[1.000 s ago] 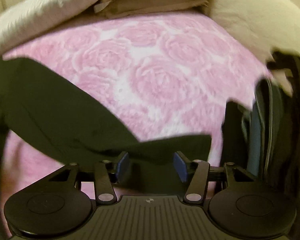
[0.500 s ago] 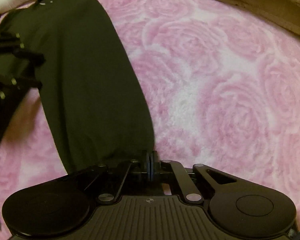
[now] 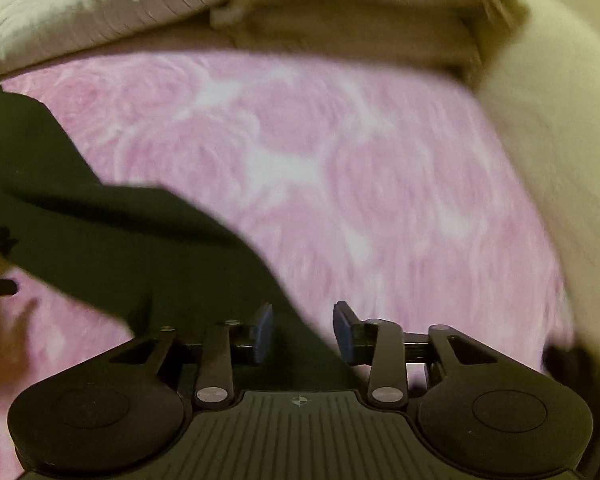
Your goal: Fold clothes
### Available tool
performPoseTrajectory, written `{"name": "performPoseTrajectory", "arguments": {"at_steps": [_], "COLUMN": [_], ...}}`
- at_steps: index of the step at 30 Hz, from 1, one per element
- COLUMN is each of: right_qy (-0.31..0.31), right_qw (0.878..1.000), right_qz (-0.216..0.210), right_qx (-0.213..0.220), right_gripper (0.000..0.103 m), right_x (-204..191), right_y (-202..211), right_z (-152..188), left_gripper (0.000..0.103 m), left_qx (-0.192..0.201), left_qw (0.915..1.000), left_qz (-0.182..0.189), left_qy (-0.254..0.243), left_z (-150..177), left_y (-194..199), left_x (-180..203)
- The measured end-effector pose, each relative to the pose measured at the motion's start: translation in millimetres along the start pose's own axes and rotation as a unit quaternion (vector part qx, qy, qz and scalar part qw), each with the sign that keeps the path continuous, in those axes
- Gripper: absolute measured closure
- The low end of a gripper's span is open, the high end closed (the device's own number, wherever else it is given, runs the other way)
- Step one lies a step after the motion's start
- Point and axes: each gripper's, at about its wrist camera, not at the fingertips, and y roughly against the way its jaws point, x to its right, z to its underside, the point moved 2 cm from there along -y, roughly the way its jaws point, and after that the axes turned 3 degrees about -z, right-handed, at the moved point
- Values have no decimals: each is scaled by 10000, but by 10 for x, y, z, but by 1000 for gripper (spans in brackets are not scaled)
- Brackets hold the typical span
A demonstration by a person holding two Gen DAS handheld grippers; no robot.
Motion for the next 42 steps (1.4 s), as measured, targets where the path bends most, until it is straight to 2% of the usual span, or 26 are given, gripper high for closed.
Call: {"name": "performPoseTrajectory", "arguments": {"at_steps": [4,8,13,15,16,17,19,22,25,27,29,31,37,39,42], "right_qy": [435,1025,1749,2118,2280,2365,2534,2797,2599,2504,2406,2307,1998,1899,1748], "right_qw": [9966,9849,9589,9460,9405,9372,9303,9245,9317,9407,9488,9561,9728,9755,9788], "right_qz": [-342,-686,-1107,-1109,-1075,-1047,-990,-583,-450,-492,-534,-576,-704,-780,-893], "right_qx": [-616,-1213,-1943,-2187,-2280,-2340,-2460,-2524,-2496,-2236,-1974,-1710,-934,-797,-590], "right_gripper": [64,64,65,65,78,81,103,103,103,101,92,66,63,64,64], "right_x": [68,125,203,143,103,82,41,98,206,113,20,-73,-353,-455,-607], "right_y": [-166,-363,-605,-737,-785,-786,-787,-698,-678,-594,-509,-423,-174,-152,-119], "right_z": [-79,-210,-374,-342,-312,-295,-263,-268,-316,-345,-373,-402,-480,-448,-399], "left_gripper": [61,60,59,61,65,73,81,84,83,82,76,72,70,70,70], "left_qx": [294,578,601,516,499,499,501,503,504,505,524,555,436,326,44], "left_qw": [9981,9913,9702,9595,9582,9603,9641,9690,9729,9750,9786,9838,9971,9976,9955], "left_qz": [110,182,42,-53,-31,42,188,408,627,773,784,677,-205,-578,-932], "left_qy": [-530,-1165,-2348,-2768,-2816,-2745,-2602,-2385,-2167,-2020,-1831,-1563,-585,-193,132], "left_z": [-138,-275,-351,-348,-358,-378,-418,-479,-539,-580,-541,-452,-84,79,477], "left_y": [-34,-140,-419,-556,-584,-582,-578,-571,-565,-560,-474,-344,-5,102,414], "left_x": [289,747,1347,1523,1568,1582,1609,1650,1690,1717,1662,1527,823,508,265]}}
